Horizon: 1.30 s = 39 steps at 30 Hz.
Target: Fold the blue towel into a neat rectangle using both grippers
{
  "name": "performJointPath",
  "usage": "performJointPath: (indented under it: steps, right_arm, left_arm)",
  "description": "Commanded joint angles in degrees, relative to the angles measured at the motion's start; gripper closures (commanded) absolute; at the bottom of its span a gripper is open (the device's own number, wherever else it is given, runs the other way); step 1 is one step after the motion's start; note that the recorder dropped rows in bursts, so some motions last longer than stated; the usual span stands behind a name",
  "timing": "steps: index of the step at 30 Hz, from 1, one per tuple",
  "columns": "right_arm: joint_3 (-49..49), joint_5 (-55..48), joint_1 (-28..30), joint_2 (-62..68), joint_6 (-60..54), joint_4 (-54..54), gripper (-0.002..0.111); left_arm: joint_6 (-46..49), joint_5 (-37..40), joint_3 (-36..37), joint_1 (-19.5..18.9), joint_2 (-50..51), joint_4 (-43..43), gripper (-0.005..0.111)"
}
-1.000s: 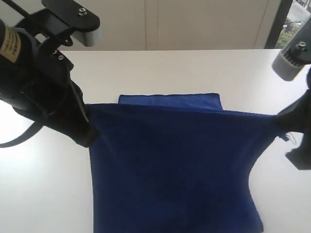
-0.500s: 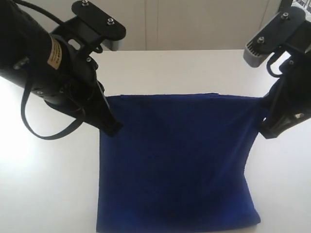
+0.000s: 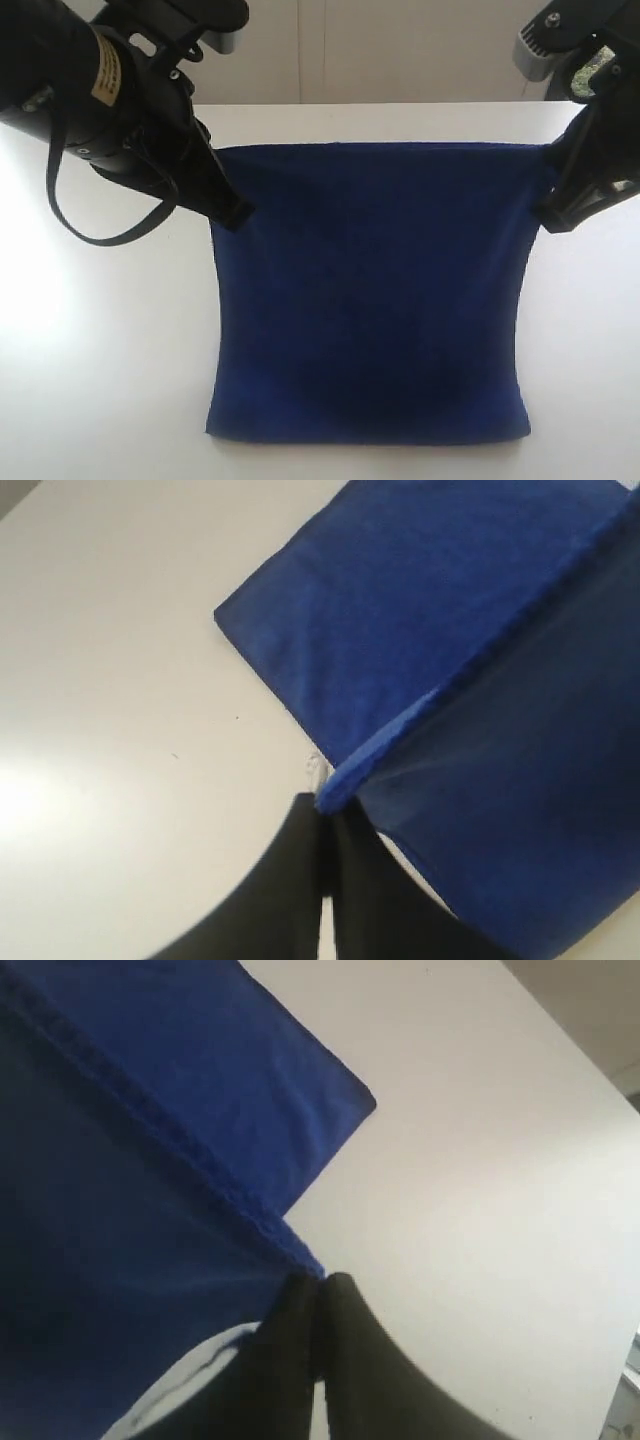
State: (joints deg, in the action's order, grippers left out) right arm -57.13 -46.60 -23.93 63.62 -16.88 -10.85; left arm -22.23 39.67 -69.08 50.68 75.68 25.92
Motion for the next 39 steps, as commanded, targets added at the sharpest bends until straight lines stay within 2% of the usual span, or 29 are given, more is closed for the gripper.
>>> performJointPath:
  steps: [1,6,17,26,31,39]
  right_arm:
    - [-0.45,1.68,0.02,-0.08,0.55,-1.7,0.108]
    - [-0.45,3.0,0.02,-0.08,0.55,-1.83,0.108]
    - [-0.45,6.98,0.02,-0.08,0.66,-2.95,0.108]
    - [-0.45,9.8,0.02,-0.08,1.25,-3.29,0.108]
    - [-0.45,10.51,0.02,1.96,1.31,-3.63,0.108]
    - [-0.45,12.54,0.02,5.77,1.74,-4.63,0.108]
  left_arm:
    - [-1.22,-0.47,-0.39,-1.45,-0.19,0.96,0.107]
    - [-1.12,-3.52,-0.39,-1.45,-0.19,1.36,0.107]
    - [-2.33,-4.25,-0.39,-1.45,-0.19,4.35,0.107]
    - [-6.69,-5.59,-0.39,-1.45,-0.19,10.87,0.107]
    - [-7.45,-8.57,-0.39,-3.71,2.17,10.98,0.107]
    - [-7.54,-11.66,-0.39,-3.73,4.31,10.98,0.107]
